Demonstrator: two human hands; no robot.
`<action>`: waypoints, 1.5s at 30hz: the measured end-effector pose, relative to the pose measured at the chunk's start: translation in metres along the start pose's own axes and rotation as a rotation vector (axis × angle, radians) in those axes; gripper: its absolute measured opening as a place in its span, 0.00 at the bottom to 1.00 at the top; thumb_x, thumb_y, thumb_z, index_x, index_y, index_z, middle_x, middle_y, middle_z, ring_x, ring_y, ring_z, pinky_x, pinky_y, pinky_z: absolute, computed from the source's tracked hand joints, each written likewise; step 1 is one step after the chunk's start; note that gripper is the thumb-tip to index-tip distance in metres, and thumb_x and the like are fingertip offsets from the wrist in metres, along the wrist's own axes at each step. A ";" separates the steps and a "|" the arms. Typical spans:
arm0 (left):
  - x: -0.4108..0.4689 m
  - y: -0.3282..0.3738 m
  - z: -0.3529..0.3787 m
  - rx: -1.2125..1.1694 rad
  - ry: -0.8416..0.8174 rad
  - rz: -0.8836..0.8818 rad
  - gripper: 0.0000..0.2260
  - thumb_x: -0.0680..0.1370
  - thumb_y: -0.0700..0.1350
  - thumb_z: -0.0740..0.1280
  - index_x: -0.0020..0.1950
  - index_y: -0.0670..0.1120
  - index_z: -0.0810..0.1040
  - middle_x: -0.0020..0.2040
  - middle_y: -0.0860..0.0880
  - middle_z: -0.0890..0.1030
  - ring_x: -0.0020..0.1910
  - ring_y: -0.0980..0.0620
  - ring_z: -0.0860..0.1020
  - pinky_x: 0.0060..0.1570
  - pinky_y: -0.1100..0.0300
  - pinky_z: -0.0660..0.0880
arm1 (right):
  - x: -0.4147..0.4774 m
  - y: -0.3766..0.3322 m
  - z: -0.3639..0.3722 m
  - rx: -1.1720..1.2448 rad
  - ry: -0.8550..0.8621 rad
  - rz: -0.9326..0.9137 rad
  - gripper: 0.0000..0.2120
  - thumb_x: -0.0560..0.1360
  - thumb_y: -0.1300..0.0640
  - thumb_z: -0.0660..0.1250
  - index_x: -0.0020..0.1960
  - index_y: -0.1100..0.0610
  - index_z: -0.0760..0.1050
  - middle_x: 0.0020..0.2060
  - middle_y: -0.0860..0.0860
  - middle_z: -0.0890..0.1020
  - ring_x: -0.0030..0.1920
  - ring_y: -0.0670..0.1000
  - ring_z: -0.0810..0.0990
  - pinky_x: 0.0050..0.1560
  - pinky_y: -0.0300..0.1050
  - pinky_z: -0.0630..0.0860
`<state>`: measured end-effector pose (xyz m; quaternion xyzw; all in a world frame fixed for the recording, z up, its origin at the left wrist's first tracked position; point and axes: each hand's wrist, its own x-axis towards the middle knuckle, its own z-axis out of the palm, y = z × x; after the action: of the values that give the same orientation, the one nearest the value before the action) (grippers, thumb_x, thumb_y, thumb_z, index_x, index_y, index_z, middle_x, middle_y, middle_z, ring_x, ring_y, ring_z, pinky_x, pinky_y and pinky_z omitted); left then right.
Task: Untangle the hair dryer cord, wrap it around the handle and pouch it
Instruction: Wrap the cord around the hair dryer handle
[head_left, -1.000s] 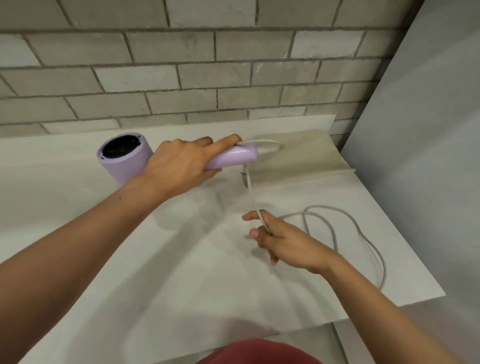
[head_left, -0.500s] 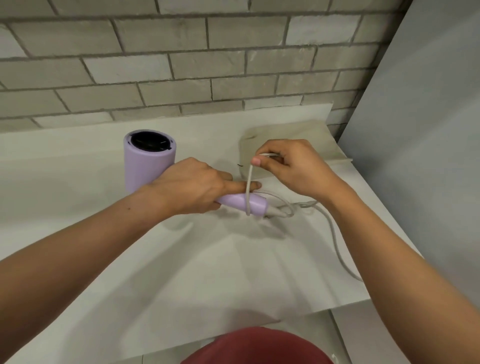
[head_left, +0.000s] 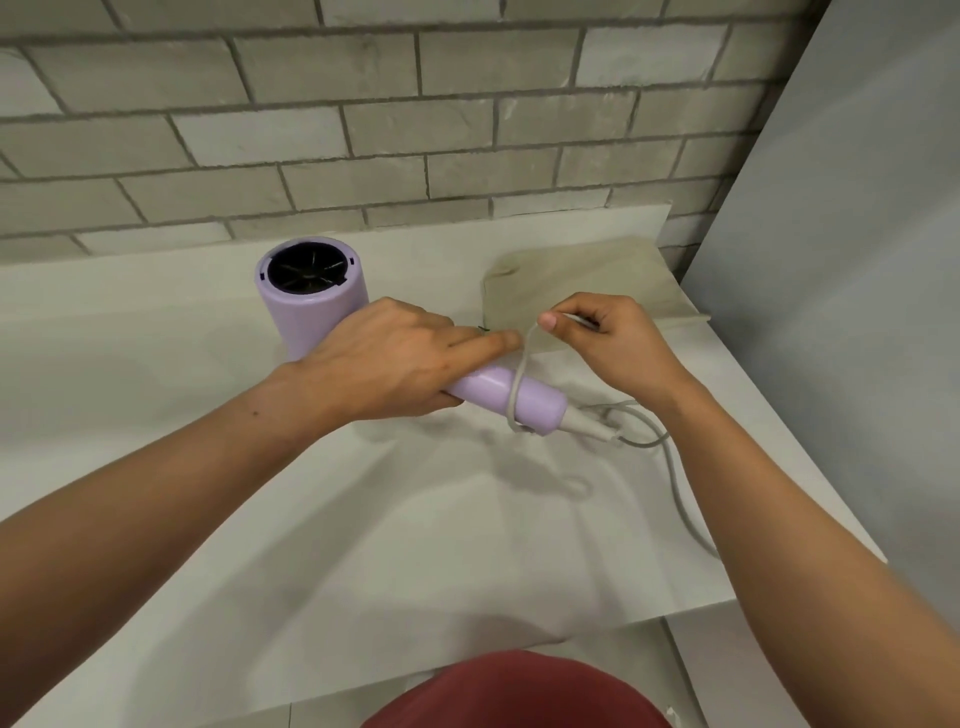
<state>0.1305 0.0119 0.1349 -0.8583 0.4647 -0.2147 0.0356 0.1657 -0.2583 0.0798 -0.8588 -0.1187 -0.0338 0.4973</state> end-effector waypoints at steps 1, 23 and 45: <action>0.000 0.000 -0.001 -0.006 0.008 -0.011 0.32 0.74 0.46 0.72 0.76 0.56 0.65 0.40 0.50 0.82 0.32 0.42 0.78 0.25 0.51 0.75 | -0.001 0.002 0.002 0.010 -0.011 -0.002 0.06 0.81 0.47 0.72 0.45 0.45 0.84 0.39 0.44 0.85 0.40 0.43 0.78 0.45 0.39 0.73; -0.002 -0.032 0.007 0.067 -0.091 -0.237 0.37 0.76 0.48 0.66 0.78 0.67 0.51 0.45 0.52 0.80 0.31 0.40 0.77 0.27 0.57 0.69 | -0.053 -0.008 0.028 -0.390 -0.290 0.116 0.19 0.85 0.41 0.57 0.53 0.50 0.81 0.48 0.50 0.86 0.52 0.55 0.82 0.57 0.56 0.79; 0.005 -0.009 0.005 0.107 -0.100 -0.021 0.26 0.69 0.47 0.74 0.66 0.57 0.76 0.40 0.56 0.83 0.28 0.43 0.77 0.27 0.62 0.56 | -0.007 -0.062 -0.020 -0.150 -0.166 -0.165 0.02 0.75 0.53 0.79 0.47 0.48 0.88 0.43 0.39 0.88 0.49 0.44 0.86 0.58 0.52 0.80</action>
<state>0.1420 0.0121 0.1349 -0.8696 0.4413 -0.1964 0.1023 0.1460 -0.2476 0.1409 -0.8807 -0.2267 -0.0124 0.4158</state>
